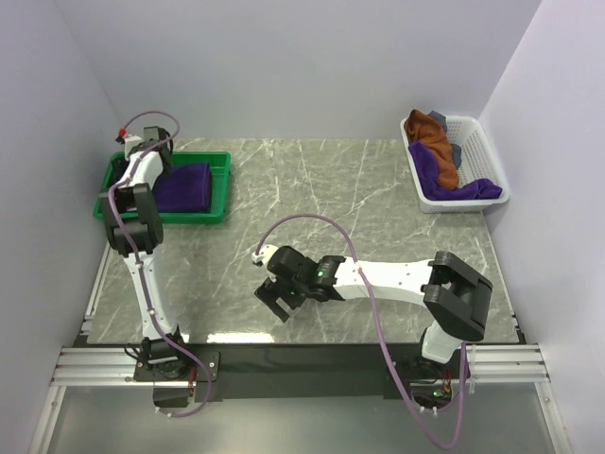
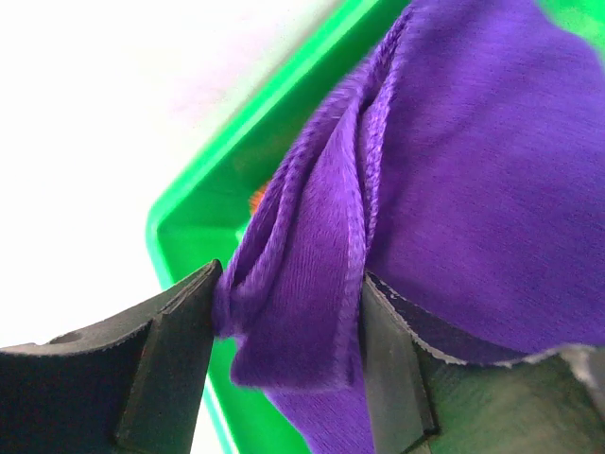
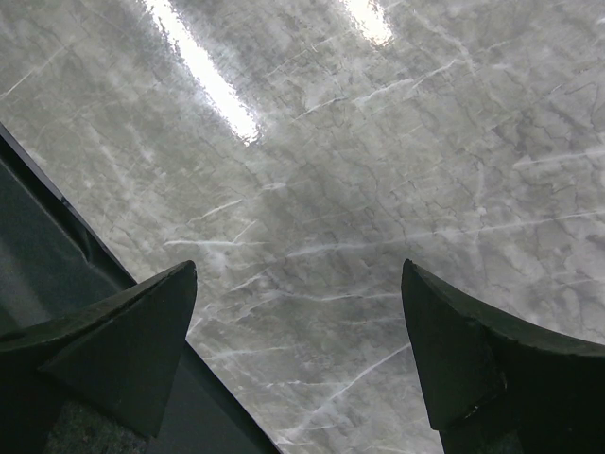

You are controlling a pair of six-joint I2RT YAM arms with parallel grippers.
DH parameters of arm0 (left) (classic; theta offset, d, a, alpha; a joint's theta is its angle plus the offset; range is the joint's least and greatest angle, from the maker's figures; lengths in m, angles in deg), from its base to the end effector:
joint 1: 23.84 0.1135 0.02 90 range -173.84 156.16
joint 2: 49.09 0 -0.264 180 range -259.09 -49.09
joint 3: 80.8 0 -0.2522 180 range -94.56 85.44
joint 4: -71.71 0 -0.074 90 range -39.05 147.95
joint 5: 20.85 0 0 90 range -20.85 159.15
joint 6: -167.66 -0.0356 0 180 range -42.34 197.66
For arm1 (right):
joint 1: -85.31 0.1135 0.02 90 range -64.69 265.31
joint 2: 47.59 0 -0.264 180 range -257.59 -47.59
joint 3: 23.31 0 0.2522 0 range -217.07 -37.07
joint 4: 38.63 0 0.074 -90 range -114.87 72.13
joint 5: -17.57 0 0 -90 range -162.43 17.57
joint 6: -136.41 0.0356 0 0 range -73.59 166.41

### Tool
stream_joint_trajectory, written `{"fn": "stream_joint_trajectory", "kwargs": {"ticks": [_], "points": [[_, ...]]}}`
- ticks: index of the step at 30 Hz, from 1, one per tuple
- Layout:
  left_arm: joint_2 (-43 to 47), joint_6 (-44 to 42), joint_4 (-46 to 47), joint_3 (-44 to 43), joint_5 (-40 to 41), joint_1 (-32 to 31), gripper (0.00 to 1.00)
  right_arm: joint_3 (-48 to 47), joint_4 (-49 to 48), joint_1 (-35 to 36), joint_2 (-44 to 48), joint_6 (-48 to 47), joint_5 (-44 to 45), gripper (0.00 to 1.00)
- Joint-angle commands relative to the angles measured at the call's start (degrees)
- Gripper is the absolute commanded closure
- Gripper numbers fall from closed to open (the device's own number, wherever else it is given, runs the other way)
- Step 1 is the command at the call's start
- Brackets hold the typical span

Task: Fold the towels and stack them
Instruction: Neatly place the folded towel into the bin

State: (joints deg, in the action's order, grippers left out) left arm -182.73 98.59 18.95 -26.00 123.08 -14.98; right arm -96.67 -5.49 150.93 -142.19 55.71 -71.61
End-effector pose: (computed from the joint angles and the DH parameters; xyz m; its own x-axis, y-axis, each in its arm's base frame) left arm 0.4870 0.1050 0.1843 -0.6389 -0.3125 -0.7030 -0.7534 0.4391 0.4895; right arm 0.1408 0.3095 0.1962 -0.4778 -0.6627 -0.5766 -0.8411 0.5345 0.0826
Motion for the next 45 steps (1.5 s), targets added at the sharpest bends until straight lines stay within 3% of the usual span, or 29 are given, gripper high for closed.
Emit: {"fn": "stream_joint_trajectory", "kwargs": {"ticks": [1, 19, 23, 27, 33, 38, 41, 45], "points": [[4.26, 1.31, -1.60, 0.78, 1.88, 1.24, 0.37, -2.19, 0.40, 0.12, 2.76, -0.16, 0.50, 0.05], [12.35, 4.29, -5.20, 2.45, -0.23, 5.64, 0.33, -1.67, 0.49, 0.12, 6.01, 0.02, 1.99, 0.06], [14.63, 6.40, -7.49, 3.76, -4.09, 6.52, 0.33, -0.27, 0.40, 0.20, 8.12, 0.54, 4.70, 0.06], [21.83, 8.25, -5.57, 9.29, -18.19, 6.34, 0.30, 0.53, 1.10, -0.06, 11.10, 2.12, 11.28, 0.06], [43.70, 8.25, 1.47, 26.69, -41.60, 6.43, 0.19, 1.93, 5.14, -3.04, 19.26, 8.70, 24.91, 0.05], [70.41, 8.25, 8.48, 45.14, -57.40, 6.52, 0.03, 5.26, 11.11, -11.47, 30.51, 16.70, 33.36, 0.02], [85.79, 8.78, 8.69, 52.62, -62.70, 6.26, 0.01, 8.51, 14.19, -15.60, 40.44, 21.28, 37.22, 0.01], [100.05, 8.17, 1.60, 54.75, -58.01, 2.75, 0.01, 13.35, 15.95, -16.93, 56.32, 23.74, 44.78, 0.00]]}}
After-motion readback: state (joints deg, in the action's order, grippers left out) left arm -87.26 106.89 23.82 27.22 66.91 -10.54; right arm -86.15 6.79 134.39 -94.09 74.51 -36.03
